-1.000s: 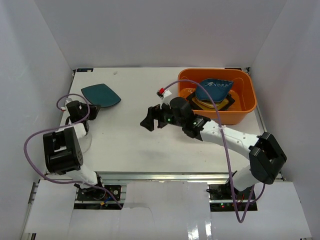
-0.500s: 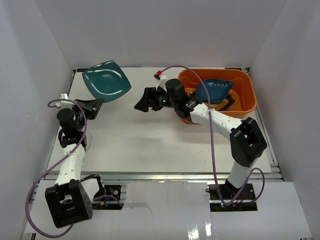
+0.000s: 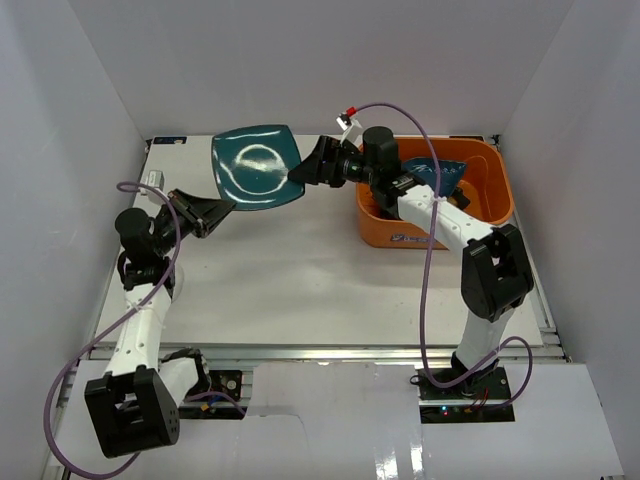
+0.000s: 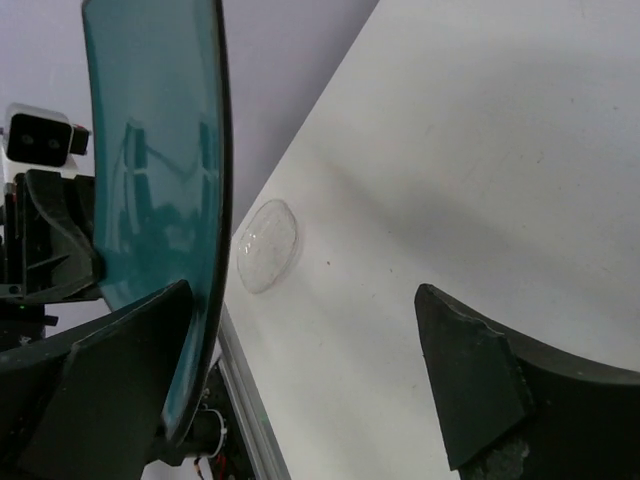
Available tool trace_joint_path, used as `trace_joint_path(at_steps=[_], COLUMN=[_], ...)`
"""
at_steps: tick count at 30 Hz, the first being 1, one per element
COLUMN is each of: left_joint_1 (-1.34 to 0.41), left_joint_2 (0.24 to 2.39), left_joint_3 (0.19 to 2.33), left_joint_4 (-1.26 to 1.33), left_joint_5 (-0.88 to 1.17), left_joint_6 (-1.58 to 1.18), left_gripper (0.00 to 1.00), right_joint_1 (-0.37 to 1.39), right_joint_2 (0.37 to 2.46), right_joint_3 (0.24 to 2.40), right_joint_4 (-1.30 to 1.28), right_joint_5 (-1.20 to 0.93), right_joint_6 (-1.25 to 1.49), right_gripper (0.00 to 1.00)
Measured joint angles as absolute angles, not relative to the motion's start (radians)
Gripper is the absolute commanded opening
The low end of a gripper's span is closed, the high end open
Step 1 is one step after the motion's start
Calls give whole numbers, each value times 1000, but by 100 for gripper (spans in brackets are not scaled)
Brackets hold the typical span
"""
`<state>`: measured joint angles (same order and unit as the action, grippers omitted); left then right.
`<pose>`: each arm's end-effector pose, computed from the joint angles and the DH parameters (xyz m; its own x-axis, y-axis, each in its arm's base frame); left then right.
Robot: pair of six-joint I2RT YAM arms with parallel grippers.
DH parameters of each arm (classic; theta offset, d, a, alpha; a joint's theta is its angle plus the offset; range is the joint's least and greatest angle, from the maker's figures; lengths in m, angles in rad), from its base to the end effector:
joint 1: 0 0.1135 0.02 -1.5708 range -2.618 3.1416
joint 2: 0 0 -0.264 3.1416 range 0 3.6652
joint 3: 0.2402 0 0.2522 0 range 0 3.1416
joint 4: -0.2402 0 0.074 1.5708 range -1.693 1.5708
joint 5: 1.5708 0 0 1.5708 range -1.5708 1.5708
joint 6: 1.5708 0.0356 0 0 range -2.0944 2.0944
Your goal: Place the plates into the plastic bin on the countertop
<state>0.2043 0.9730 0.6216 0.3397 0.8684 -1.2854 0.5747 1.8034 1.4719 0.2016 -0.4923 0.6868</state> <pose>0.2200 0.0178 0.3026 -0.5946 -0.7563 -0.2730 0.1625 0.2194 -0.9620 0.3572 0.2514 0.3337 -0.6372 0.2530 -0.7279 -0.6057 0.4196 0.6761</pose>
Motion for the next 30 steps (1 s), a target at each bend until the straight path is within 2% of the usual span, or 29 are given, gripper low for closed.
trace_joint_path(at_steps=[1,3,4,5,7,9,10,12,14,17,21,25,30], left_joint_1=[191,158,144,131,116,120,112,102,91,81,70,-25,-150], left_joint_2=[980,991,994,995,996,1008,1016,1016,1007,976,894,838,830], left_joint_3=[638,669,682,689,693,693,695,707,728,774,800,797,785], left_joint_4=[340,338,334,327,307,272,265,245,208,91,-25,-89,-167], left_joint_5=[881,900,905,907,909,907,912,931,952,951,920,915,912], left_joint_6=[-1283,-1268,-1259,-1250,-1228,-1206,-1193,-1157,-1111,-988,-849,-748,-630], left_gripper=[0,0,0,0,0,14,39,63,84,98,98,98,98], right_joint_1=[574,575,576,576,576,562,561,549,538,464,224,-22,-153], right_joint_2=[1810,1821,1825,1826,1822,1805,1788,1747,1707,1634,1497,1385,1377], right_joint_3=[1472,1472,1471,1468,1460,1445,1432,1385,1332,1253,1157,1082,1048], right_joint_4=[213,251,272,298,354,411,418,422,413,370,205,102,30], right_joint_5=[-509,-550,-571,-595,-615,-640,-634,-624,-614,-621,-553,-426,-348], right_joint_6=[699,728,745,768,815,885,891,895,890,862,757,662,597], right_gripper=[95,71,58,35,8,8,8,8,8,8,8,8,8])
